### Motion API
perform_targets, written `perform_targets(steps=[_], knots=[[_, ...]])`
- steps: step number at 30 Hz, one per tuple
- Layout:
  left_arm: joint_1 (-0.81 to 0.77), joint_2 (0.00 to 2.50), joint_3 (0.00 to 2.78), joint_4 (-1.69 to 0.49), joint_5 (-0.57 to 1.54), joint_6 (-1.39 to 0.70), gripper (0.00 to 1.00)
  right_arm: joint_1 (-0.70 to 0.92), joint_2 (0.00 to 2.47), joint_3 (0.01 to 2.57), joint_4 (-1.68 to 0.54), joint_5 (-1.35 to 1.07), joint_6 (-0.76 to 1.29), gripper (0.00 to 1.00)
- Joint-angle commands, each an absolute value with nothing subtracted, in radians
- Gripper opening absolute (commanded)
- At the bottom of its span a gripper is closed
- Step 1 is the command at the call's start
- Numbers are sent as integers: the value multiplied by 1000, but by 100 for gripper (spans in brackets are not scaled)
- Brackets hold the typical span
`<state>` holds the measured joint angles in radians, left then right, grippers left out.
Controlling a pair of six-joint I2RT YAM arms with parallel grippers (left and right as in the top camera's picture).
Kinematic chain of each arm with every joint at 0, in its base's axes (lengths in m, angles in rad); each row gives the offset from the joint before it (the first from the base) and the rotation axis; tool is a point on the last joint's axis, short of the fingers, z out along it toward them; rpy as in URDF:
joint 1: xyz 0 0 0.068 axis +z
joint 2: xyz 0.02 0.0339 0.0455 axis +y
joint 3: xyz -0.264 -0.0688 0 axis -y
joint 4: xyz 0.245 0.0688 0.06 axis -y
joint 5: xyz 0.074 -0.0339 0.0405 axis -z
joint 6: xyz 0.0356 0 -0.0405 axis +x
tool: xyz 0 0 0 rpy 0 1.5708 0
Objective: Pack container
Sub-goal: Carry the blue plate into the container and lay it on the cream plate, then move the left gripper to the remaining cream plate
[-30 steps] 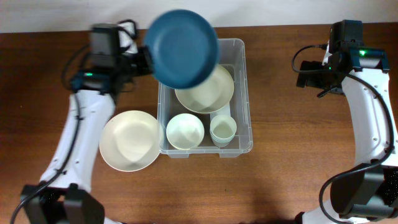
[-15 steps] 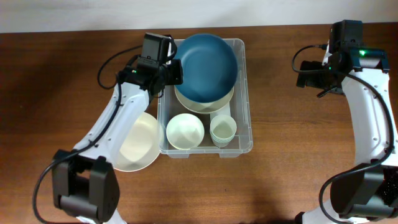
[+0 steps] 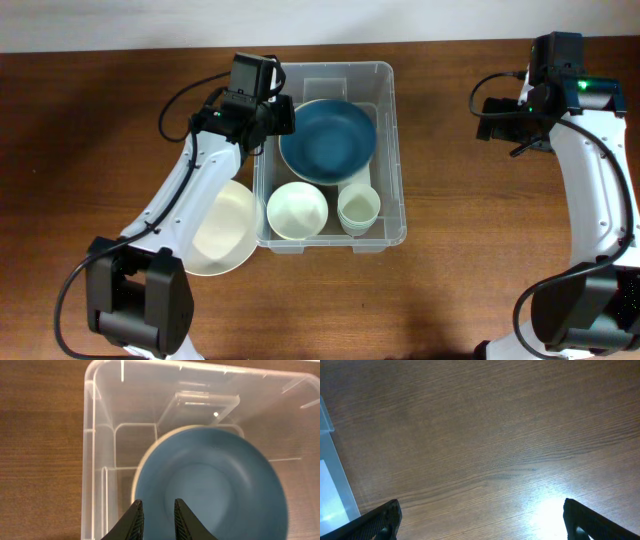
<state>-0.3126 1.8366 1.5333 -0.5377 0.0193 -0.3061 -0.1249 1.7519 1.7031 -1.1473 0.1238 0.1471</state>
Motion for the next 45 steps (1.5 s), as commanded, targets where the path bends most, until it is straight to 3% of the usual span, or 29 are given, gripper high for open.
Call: perform_targets(steps=[1,15,20,24,27,29,45], knots=[[-296,1818,1596,-559,33,-290,22,-131,1757,1705,-1147,136,151,99],[28,1675,1691,-1096,23,-237,24,-131,1757,1705,-1147,136,151,99],[40,1679,1643,-1252,23,-237,23,-131,1757,1705,-1147,136,151,99],[24,1679,1565,-1297,22,-237,16,-131,1757,1705,-1147,136,151,99],[20,1679,1486,-1283,22,-237,13,-131,1757,1705,-1147,136,151,99],[20,1679,1431,-1240,22,-238,1,-131,1757,1705,-1147,136,151,99],[20,1681,1062,-752,37,-268,1,-131,1757,1705,-1147,136,151,99]])
